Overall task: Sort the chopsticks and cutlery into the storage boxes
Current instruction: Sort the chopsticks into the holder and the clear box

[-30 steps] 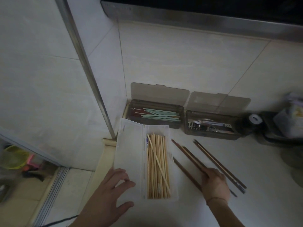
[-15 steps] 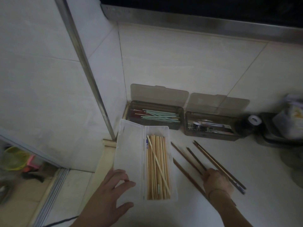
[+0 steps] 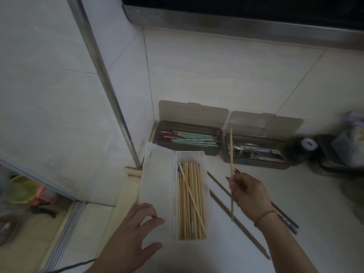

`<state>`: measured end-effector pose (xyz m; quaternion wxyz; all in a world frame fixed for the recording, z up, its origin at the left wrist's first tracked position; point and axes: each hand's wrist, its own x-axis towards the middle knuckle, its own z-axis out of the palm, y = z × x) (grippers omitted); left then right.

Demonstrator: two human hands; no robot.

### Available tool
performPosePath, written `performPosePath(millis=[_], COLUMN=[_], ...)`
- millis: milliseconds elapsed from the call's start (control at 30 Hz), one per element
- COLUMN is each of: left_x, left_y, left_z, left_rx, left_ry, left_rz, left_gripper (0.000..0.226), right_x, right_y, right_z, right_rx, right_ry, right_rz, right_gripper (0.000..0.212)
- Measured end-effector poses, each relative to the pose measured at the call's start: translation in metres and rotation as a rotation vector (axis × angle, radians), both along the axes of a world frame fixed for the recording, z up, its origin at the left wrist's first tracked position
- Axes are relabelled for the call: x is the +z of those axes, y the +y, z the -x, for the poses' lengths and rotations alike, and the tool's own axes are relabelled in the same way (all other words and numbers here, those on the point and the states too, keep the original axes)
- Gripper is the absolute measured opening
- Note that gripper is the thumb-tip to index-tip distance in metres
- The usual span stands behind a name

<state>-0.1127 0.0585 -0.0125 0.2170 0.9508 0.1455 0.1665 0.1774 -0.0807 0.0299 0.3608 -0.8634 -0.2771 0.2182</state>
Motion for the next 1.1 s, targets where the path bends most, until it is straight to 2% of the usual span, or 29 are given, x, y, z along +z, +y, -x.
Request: performPosePath(millis=[33, 67, 133, 167, 200, 300, 333, 400, 500, 567, 600, 700, 733, 767, 833, 933, 1000, 1100], left_x=[0.0, 0.0, 0.0, 0.0, 0.0, -0.001, 0.0, -0.001, -0.004, -0.007, -0.007, -0.008, -0.008, -0.008, -0.008, -0.008, -0.009, -0.01], left_y=[0.0, 0.0, 0.0, 0.0, -0.001, 0.0, 0.0, 0.001, 0.0, 0.001, 0.001, 0.002, 0.002, 0.001, 0.001, 0.001, 0.002, 0.002], left_z=[0.0, 0.0, 0.0, 0.0, 0.0, 0.0, 0.0, 0.0, 0.001, 0.002, 0.002, 0.002, 0.003, 0.003, 0.002, 0.002, 0.001, 0.001], left_rx=[0.001, -0.001, -0.001, 0.002, 0.003, 0.001, 0.002, 0.001, 0.004, 0.005, 0.004, -0.002, -0.004, -0.001, 0.006, 0.003, -0.002, -0.007], left_ry=[-0.003, -0.01, -0.021, -0.02, -0.019, -0.026, -0.03, -0.032, -0.016, -0.008, -0.005, -0.008, -0.015, -0.019, -0.02, -0.026, -0.029, -0.027], left_rz=[0.002, 0.004, 0.001, -0.001, -0.001, 0.008, 0.009, 0.003, -0.009, -0.008, -0.008, -0.004, -0.002, -0.003, -0.006, -0.013, -0.011, -0.013], left_gripper=[0.044, 0.043, 0.043, 0.043, 0.044, 0.044, 0.043, 0.043, 0.045, 0.045, 0.045, 0.045, 0.045, 0.045, 0.045, 0.045, 0.046, 0.045], right_x=[0.001, 0.001, -0.005, -0.008, -0.012, -0.032, -0.04, -0.056, -0.069, -0.074, -0.074, -0.069, -0.07, -0.072, -0.075, -0.085, -0.09, -0.099], right_y=[0.002, 0.004, 0.009, 0.012, 0.015, 0.017, 0.016, 0.011, 0.004, 0.001, 0.001, -0.005, -0.01, -0.017, -0.032, -0.06, -0.078, -0.095], right_z=[0.005, 0.009, 0.019, 0.026, 0.033, 0.049, 0.053, 0.058, 0.062, 0.058, 0.055, 0.043, 0.035, 0.025, -0.004, -0.048, -0.065, -0.067], right_rx=[0.002, -0.011, -0.038, -0.025, 0.028, 0.273, 0.325, 0.407, 0.557, 0.62, 0.632, 0.499, 0.401, 0.28, -0.007, -0.301, -0.346, -0.314], right_ry=[0.054, 0.108, 0.223, 0.218, 0.13, -0.399, -0.49, -0.579, -0.562, -0.512, -0.496, -0.46, -0.518, -0.568, -0.526, -0.374, -0.339, -0.348], right_rz=[-0.043, -0.081, -0.154, -0.165, -0.161, -0.06, 0.003, 0.165, 0.373, 0.432, 0.379, -0.065, -0.182, -0.211, -0.079, 0.314, 0.503, 0.631], right_gripper=[0.008, 0.021, 0.06, 0.071, 0.069, 0.028, 0.02, 0.012, 0.021, 0.029, 0.03, 0.022, 0.018, 0.015, 0.014, 0.016, 0.021, 0.023])
